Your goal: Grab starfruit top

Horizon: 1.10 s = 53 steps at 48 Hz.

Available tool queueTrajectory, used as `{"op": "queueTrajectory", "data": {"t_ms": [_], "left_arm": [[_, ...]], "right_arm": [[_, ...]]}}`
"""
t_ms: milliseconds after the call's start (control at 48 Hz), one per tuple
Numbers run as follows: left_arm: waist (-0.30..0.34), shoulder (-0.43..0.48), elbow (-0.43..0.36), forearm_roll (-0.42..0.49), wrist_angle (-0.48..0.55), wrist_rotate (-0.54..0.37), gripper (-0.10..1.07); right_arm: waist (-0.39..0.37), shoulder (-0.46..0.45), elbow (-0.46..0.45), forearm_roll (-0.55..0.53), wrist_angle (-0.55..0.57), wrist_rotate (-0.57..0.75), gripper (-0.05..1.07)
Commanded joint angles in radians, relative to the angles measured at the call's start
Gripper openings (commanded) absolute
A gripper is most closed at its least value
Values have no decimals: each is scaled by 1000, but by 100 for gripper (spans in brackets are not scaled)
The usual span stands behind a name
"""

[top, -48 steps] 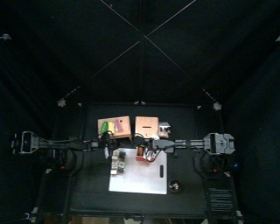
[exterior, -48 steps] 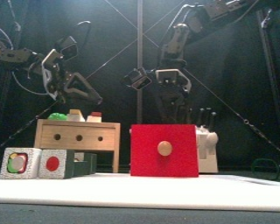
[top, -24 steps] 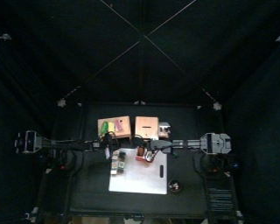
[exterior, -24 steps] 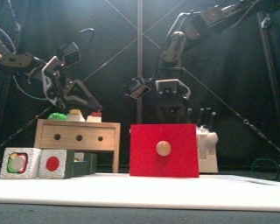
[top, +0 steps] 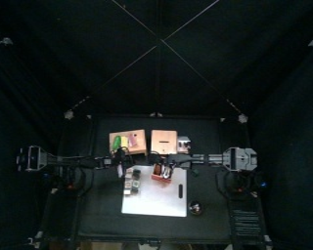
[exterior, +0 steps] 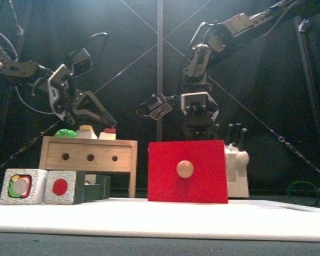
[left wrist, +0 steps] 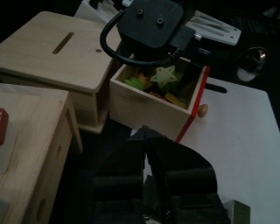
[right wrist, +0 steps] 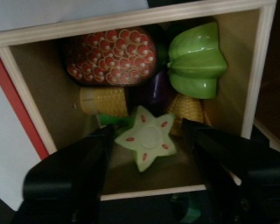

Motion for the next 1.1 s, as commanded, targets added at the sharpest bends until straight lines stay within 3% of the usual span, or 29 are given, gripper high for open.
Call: {"op": "queueTrajectory", "data": {"t_ms": [0,271,1083], "left_arm": [[3,-2,-21,0,-9,2,42],[5,-2,-20,-2,-9,2,42],[5,-2,-21,-2,-9,2,42]], "right_arm": [[-14,-23,-2,-9,-3,-3,85],[-17,-31,-9,-40,-5,3,65],[-12,-120,-80,-118,35,25,63]]}}
